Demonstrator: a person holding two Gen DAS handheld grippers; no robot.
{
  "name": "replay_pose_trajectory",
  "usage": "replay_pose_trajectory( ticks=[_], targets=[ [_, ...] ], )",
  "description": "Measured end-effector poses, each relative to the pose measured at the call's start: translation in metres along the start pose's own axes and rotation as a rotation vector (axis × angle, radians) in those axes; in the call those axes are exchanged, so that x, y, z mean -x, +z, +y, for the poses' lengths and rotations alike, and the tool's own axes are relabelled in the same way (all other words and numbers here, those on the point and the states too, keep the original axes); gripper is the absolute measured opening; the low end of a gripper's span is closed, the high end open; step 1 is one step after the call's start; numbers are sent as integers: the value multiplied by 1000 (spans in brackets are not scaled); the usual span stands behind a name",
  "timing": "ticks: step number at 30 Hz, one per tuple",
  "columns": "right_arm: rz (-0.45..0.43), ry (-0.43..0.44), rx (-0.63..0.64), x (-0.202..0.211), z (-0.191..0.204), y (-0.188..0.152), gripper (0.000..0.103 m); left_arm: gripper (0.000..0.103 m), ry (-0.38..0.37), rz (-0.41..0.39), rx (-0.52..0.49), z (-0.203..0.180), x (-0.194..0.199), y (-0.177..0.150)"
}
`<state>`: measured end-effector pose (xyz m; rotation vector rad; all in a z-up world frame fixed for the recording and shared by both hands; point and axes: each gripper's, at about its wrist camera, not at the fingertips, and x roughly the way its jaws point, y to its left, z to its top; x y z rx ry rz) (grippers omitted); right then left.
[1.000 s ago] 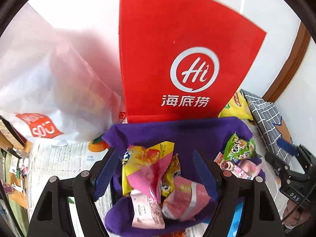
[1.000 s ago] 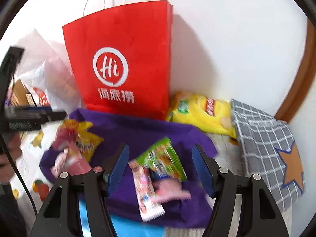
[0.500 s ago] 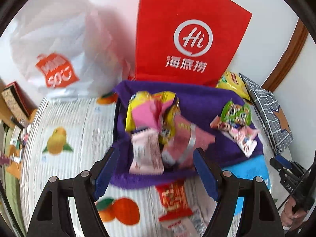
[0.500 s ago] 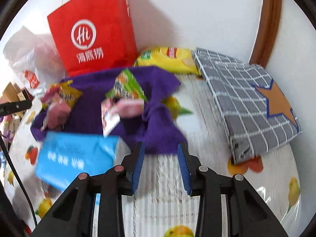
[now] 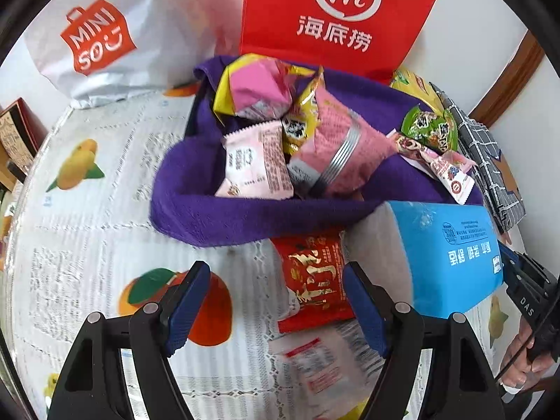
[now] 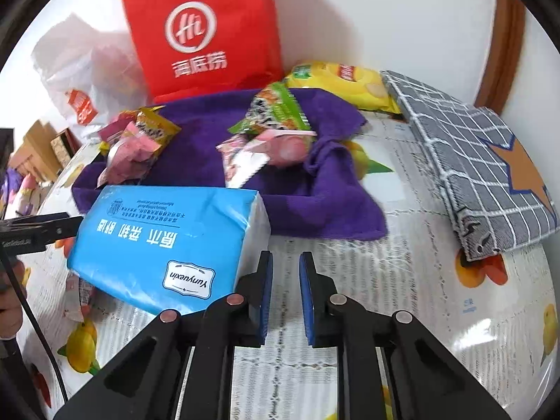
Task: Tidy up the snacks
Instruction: 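Grasp the red snack packet with the left tool while the right moves toward the white packet, then grasp the white packet with the right tool while the left lifts the red packet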
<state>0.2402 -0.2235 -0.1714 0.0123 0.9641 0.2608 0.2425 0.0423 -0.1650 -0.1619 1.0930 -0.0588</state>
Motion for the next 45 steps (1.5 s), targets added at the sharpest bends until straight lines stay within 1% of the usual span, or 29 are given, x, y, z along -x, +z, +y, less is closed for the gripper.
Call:
replay_pose_trajectory(
  ticks=[6,8,10,12,14,15,16,17,18,22,25,27,29,30,31,33,36,38,39,40,44,45],
  targets=[
    [-1,24,-4,-1,2,1,17,77,15,17,-41,-11,-12,0],
    [-2,22,-6,1,-1,0,17,76,15,13,-35,-12,-14,3],
    [-6,19,-12,3,-3,-1,22,77,11,11,-29,-11,-17,4],
    [-8,18,-16,6,-4,-3,23,77,2,12,-12,-9,-19,4],
    [-12,10,-13,9,-3,-6,23,69,-2,-3,-16,-8,-19,3],
    [-16,5,-13,12,-2,-7,23,60,-5,-8,-29,-9,-18,2],
    [-18,2,-12,13,-2,-8,23,49,-10,-7,-34,-8,-16,1],
    [-22,-4,-10,16,-1,-8,23,41,-16,-4,-33,-6,-15,1],
    [-27,-13,-10,20,0,-9,23,36,-9,4,-28,-3,-13,0],
    [-54,-28,-2,39,8,-10,23,36,-11,3,-7,13,-6,-8],
    [-79,-30,7,55,18,-9,23,36,35,5,-3,26,0,-17],
    [-92,-3,15,65,30,-8,24,36,71,0,-3,35,6,-24],
    [-97,33,26,70,45,-9,27,38,100,-4,-4,45,12,-31],
    [-97,58,33,72,53,-10,32,38,107,-7,-4,50,14,-35],
    [-98,80,41,73,62,-11,33,38,110,-10,-4,55,17,-39],
    [-99,107,56,73,79,-13,34,39,113,-21,-1,66,22,-47],
    [-83,158,83,69,106,-18,42,37,110,-39,9,79,28,-55],
    [-64,198,103,64,123,-21,44,37,106,-50,15,88,32,-63],
    [-56,217,115,61,133,-23,47,37,106,-53,16,88,31,-63],
    [-51,226,125,58,141,-25,51,37,103,-59,15,89,32,-64],
    [-36,233,165,43,171,-28,54,39,94,-83,11,95,35,-70],
    [-34,233,170,41,175,-28,57,39,89,-88,11,96,36,-72]
  ],
)
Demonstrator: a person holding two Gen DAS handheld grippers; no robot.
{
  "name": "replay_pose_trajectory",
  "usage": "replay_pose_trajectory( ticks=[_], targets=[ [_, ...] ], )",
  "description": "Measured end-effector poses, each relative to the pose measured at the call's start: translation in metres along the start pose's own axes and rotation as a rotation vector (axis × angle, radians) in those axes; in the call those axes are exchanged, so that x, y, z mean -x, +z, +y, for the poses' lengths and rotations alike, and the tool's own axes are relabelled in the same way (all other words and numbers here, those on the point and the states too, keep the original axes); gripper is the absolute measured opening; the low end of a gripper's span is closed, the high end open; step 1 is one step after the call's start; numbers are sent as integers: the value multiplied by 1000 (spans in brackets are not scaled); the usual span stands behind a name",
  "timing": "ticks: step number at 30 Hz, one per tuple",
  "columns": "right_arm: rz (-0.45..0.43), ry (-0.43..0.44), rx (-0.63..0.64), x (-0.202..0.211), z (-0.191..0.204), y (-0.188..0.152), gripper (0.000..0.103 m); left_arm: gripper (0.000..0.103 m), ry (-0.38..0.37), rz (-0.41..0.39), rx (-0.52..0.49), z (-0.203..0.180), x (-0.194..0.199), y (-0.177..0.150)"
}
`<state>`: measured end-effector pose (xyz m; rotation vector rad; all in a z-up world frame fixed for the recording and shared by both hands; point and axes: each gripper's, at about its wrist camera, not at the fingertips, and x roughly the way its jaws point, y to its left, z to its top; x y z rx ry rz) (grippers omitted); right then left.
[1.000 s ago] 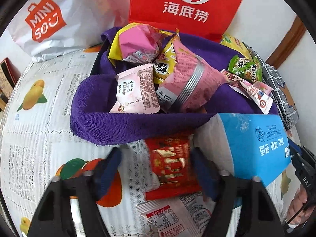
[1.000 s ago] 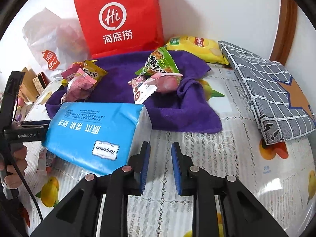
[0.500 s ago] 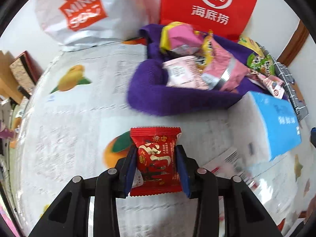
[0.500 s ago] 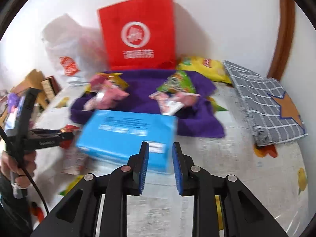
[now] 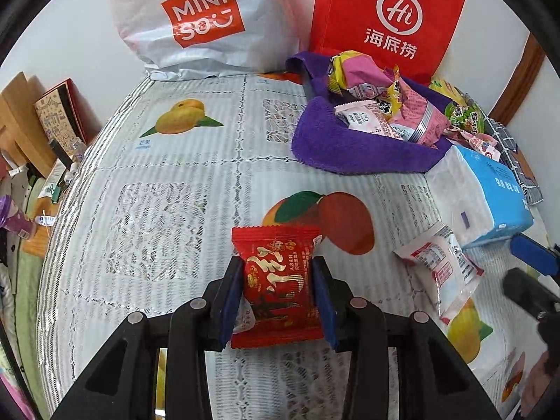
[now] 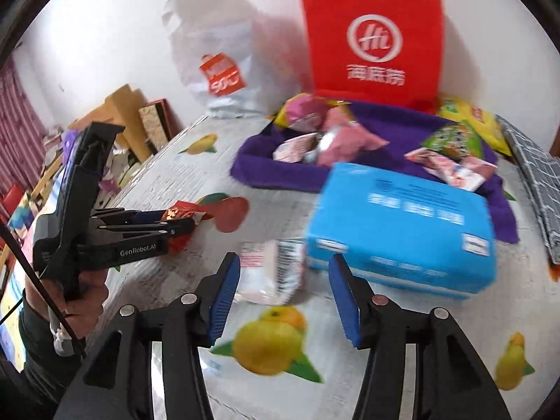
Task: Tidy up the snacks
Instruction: 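Grasp the white packet with the right tool while the left lifts the red packet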
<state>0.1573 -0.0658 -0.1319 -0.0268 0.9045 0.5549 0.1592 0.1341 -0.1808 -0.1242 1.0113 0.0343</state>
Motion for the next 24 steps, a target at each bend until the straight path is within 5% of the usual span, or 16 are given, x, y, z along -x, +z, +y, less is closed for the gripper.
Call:
replay_pose_trajectory(
  ticks=[7,19,24],
  targets=[
    [38,-56,67,-36,23,2,59,40,-61,-41,26,8,1,-5],
    [56,-175,133,-66,32,-6,59,40,-62,-60,44,9,2,-7],
    [53,-186,162,-63,37,-9,37,40,-54,-66,34,8,2,-8]
  ],
)
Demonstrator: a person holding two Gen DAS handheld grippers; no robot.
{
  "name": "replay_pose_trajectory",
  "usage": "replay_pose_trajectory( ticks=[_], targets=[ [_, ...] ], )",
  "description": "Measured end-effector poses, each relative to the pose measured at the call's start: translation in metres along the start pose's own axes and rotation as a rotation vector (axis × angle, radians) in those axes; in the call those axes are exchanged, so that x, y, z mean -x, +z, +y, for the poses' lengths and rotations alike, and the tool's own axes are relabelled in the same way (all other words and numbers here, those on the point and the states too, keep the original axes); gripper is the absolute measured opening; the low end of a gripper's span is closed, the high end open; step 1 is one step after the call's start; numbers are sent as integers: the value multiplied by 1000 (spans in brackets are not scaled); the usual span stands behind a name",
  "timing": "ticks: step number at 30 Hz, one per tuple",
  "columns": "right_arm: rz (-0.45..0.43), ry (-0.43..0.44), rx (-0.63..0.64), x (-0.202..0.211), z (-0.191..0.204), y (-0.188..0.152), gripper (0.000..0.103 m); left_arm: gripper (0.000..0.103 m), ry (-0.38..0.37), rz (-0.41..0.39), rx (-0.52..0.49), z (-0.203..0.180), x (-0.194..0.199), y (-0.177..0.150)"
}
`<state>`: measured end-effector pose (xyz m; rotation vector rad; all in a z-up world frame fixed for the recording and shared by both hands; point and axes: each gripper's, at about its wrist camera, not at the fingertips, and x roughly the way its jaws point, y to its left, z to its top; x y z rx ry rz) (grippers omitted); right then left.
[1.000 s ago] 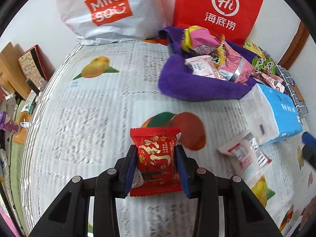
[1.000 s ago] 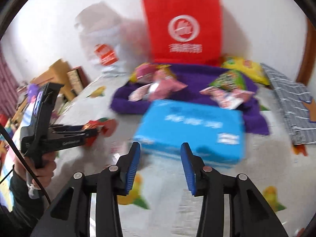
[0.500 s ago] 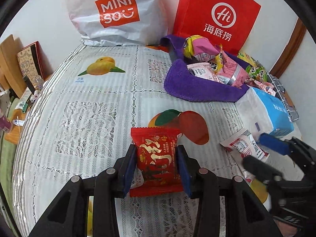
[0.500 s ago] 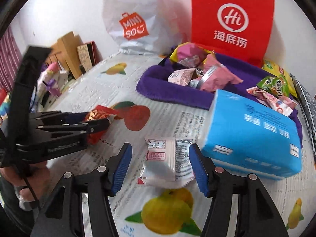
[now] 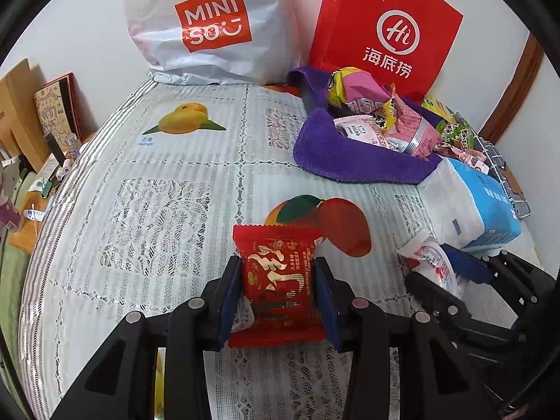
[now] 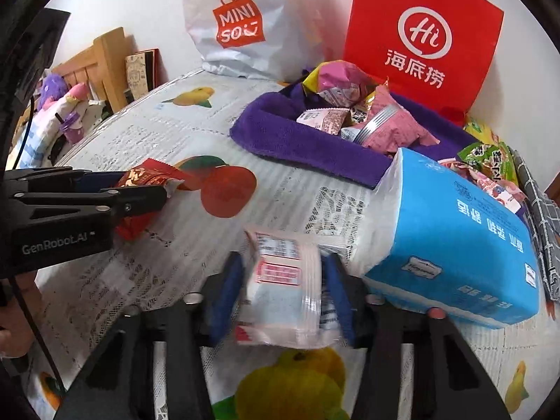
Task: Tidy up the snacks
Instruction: 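Grasp the white packet with the right tool while the left lifts the red packet, then carry the white packet with the right tool while the left carries the red packet toward the towel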
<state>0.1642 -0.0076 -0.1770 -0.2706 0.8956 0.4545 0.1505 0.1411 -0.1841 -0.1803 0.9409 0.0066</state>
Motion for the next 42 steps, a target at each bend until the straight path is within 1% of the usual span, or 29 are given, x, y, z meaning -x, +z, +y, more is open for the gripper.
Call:
replay_pose_trajectory(
  ticks=[2,4,8,9,12,16,20,25,26,29,30,33,35,37,38,40,42],
  targets=[
    [-1,-13,4,3,1,-3,36,40,13,2,-27,-4,0,0],
    [-2,-5,3,8,1,-7,36,40,38,-6,-50,-8,-1,-2],
    [-17,28,-3,27,-3,-22,36,41,134,-37,-130,-26,-2,-9],
    [-22,35,-8,30,-4,-25,36,41,147,-39,-142,-28,-2,-9],
    [-37,47,-25,47,-14,-39,36,41,128,-36,-128,-25,-2,-8],
    [-67,8,-63,68,-36,-60,36,40,131,-37,-123,-26,-1,-10],
    [-108,-56,-124,86,-73,-83,36,40,126,-38,-109,-29,1,-14],
    [-118,-145,-189,94,-114,-103,36,40,117,-40,-96,-39,5,-23],
    [-125,-172,-197,96,-122,-107,36,40,110,-40,-93,-42,6,-24],
    [-130,-216,-223,96,-139,-114,36,40,75,-38,-97,-55,9,-30],
    [-122,-214,-237,95,-145,-114,36,40,60,-35,-101,-60,10,-32],
    [-86,-177,-261,84,-156,-114,36,40,-39,-15,-108,-78,12,-35],
    [-66,-164,-283,76,-161,-115,36,40,-71,-5,-119,-89,11,-35],
    [-23,-124,-291,65,-164,-115,37,40,-76,-7,-132,-99,9,-36],
    [-21,-121,-292,64,-165,-114,37,41,-67,-12,-136,-103,8,-36],
    [-33,-111,-288,65,-164,-112,37,46,-52,-27,-141,-109,7,-37],
    [-16,-130,-268,62,-159,-111,37,46,-23,-28,-168,-115,6,-38]
  ],
)
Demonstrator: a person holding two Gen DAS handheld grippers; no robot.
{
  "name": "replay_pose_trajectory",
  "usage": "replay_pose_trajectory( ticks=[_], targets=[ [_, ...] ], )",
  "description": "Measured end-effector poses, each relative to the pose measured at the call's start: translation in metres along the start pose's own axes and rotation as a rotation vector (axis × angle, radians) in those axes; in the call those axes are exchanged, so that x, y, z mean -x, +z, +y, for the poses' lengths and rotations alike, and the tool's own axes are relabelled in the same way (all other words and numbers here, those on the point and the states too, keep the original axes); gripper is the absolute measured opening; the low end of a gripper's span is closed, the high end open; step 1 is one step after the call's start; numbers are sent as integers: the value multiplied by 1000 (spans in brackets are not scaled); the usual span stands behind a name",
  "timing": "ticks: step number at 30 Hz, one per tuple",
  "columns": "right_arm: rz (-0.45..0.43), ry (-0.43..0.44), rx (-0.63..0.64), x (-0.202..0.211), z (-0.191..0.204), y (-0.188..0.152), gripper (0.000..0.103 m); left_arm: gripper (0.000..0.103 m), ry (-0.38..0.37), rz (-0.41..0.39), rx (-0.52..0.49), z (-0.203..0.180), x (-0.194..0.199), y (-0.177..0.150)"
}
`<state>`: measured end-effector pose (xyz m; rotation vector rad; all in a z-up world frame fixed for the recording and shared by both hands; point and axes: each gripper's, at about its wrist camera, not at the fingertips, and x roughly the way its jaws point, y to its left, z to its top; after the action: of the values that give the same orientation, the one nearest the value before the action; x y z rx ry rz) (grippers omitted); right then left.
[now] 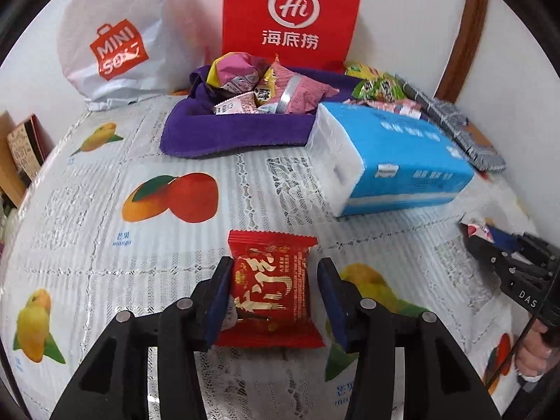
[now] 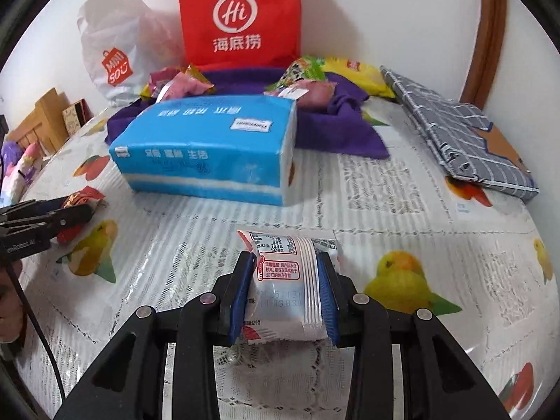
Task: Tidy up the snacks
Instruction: 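Carry the white packet with the right tool while the left carries the red packet toward the towel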
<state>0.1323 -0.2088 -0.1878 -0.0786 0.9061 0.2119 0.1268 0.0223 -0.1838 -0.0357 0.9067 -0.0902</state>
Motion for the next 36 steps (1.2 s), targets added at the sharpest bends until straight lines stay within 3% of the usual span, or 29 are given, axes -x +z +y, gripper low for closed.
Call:
replay_pose_trajectory(
  ticks=[3,10,18,30,36],
  targets=[
    [6,-59,51,-1,12,-1,37,48,27,7,-27,-5,-2,1],
    [5,23,7,-1,0,-1,41,48,45,10,-42,-7,-3,0],
    [8,-2,28,-1,5,-1,41,48,19,8,-23,-4,-3,0],
    [4,4,20,-1,3,-1,40,49,51,16,-48,-7,-4,0],
    [4,1,23,-1,5,-1,40,44,49,13,-31,-6,-3,0]
  ],
)
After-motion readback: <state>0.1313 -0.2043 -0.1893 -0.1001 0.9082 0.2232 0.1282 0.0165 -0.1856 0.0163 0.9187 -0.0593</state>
